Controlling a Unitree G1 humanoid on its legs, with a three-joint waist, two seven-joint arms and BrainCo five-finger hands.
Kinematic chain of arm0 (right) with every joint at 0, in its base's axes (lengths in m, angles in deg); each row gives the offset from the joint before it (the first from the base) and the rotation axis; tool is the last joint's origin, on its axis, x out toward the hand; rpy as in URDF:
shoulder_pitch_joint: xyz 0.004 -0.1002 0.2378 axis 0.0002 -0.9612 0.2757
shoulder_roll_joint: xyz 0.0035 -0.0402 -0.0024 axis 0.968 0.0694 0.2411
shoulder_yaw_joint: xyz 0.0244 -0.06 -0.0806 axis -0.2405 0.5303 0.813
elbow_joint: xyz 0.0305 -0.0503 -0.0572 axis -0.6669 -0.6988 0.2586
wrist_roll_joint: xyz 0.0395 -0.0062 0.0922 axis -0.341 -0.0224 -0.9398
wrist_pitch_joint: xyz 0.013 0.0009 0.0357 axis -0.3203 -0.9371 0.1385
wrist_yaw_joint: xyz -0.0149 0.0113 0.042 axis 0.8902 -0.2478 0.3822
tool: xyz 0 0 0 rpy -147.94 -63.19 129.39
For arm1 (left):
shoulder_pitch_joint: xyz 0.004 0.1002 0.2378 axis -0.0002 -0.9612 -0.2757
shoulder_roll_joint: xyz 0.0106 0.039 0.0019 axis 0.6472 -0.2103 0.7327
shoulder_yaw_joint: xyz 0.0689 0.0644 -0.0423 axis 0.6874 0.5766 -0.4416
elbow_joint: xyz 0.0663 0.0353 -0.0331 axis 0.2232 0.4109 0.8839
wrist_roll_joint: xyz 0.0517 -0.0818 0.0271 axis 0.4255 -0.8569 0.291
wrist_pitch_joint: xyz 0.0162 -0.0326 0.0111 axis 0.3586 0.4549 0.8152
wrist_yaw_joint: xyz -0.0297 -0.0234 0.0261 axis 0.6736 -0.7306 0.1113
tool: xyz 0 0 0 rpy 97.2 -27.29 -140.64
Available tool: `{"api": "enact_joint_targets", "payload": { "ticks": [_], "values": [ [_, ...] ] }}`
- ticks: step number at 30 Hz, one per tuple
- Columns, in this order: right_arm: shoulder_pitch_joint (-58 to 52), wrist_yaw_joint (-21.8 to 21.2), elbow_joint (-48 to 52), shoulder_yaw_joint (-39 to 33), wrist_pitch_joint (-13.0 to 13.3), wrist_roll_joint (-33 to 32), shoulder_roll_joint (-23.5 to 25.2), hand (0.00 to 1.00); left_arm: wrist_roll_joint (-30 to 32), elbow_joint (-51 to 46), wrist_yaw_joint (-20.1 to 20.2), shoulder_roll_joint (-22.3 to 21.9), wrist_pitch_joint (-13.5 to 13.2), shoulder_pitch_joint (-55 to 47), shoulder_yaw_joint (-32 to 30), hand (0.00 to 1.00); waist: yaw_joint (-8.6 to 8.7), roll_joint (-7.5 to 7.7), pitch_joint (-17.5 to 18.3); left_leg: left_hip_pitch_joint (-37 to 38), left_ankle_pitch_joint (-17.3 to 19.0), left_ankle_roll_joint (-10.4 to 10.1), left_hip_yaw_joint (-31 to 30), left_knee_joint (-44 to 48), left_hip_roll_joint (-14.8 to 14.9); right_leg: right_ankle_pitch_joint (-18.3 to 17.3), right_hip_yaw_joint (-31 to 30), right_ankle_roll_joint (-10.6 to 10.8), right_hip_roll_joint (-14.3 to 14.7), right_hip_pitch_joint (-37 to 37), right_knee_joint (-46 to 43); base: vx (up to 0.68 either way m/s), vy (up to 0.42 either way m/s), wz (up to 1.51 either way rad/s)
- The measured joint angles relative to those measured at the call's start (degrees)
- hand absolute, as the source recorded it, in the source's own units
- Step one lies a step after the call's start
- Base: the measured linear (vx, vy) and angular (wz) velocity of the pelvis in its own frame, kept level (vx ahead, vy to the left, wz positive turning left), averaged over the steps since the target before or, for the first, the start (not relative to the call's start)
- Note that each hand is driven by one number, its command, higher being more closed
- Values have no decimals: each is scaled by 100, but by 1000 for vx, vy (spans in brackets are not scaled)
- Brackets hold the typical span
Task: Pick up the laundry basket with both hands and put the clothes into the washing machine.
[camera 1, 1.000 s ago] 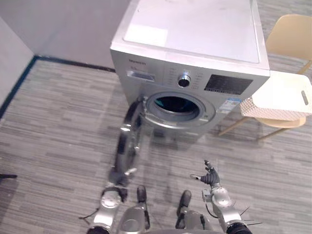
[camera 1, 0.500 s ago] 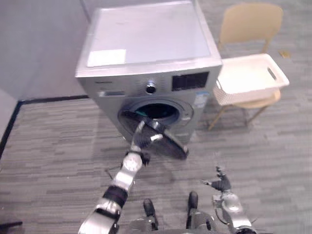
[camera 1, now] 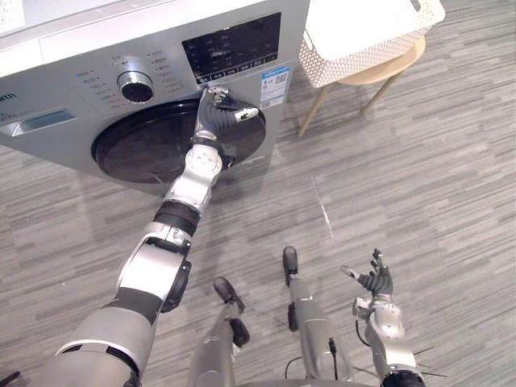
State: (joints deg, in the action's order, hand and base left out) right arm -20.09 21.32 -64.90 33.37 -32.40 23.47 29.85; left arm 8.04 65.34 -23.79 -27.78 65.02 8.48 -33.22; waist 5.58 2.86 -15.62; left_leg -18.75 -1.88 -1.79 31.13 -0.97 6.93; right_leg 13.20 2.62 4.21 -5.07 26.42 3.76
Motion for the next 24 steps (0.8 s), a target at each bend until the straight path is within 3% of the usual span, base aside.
{"api": "enact_joint_targets", "payload": {
  "ticks": [5, 7, 9, 11, 14, 17, 23, 24],
  "values": [
    [-135, -4, 138, 140, 2, 24, -1, 0, 71, -1609, -150, -272, -73, -998, 9, 0, -210, -88, 16, -22, -172, -72, -407, 82, 122, -34, 500, -8, 49, -218, -35, 55, -21, 39],
    [-270, -6, 151, 152, 0, 82, 9, 0, 57, -2273, -144, -660, -158, -2085, 108, 0, -359, -124, 31, 252, -167, -77, -637, 105, 81, -272, 725, -119, -5, -666, -33, 104, 14, 64],
    [-329, -6, 55, 186, -1, 203, 10, 0, -33, -2692, -114, -772, -232, -2930, 200, 0, -419, -156, 95, 379, -134, -105, -820, 92, 53, -464, 870, -160, -27, -904, -40, 88, 8, 59],
    [-238, -12, -474, 148, -26, 325, -12, 0, -312, -2982, 15, -937, -316, -4242, 258, 0, -588, -256, 276, 472, -136, -109, -1068, 61, 37, -565, 1095, -176, -30, -1121, -35, 106, 7, 54],
    [-93, -38, -1135, 134, -71, 449, -69, 0, -518, -2976, 311, -940, -321, -5599, 353, 0, -662, -428, 468, 744, -143, -110, -1300, -49, -59, -652, 1303, -114, -81, -1468, -26, 83, 29, 38],
    [-70, -99, -1523, 141, -120, 488, -129, 0, -558, -2818, 595, -929, -350, -6268, 269, 0, -696, -483, 608, 941, -161, -84, -1604, -94, -186, -698, 1588, -53, -120, -1848, 48, 41, 49, 52],
    [87, -125, -2107, 243, -143, 590, -162, 0, -554, -1525, 751, -961, -335, -6312, -499, 0, -794, -442, 763, 761, -238, -17, -2424, 17, -382, -913, 2669, 7, -324, -2331, -22, -23, 73, 96],
    [144, -121, -2225, 238, -155, 589, -187, 0, -552, -1194, 740, -914, -310, -6248, -721, 0, -772, -419, 805, 597, -76, 170, -2132, 115, -334, -1000, 3048, 44, -407, -2390, -67, -60, 130, 152]
  ]
}}
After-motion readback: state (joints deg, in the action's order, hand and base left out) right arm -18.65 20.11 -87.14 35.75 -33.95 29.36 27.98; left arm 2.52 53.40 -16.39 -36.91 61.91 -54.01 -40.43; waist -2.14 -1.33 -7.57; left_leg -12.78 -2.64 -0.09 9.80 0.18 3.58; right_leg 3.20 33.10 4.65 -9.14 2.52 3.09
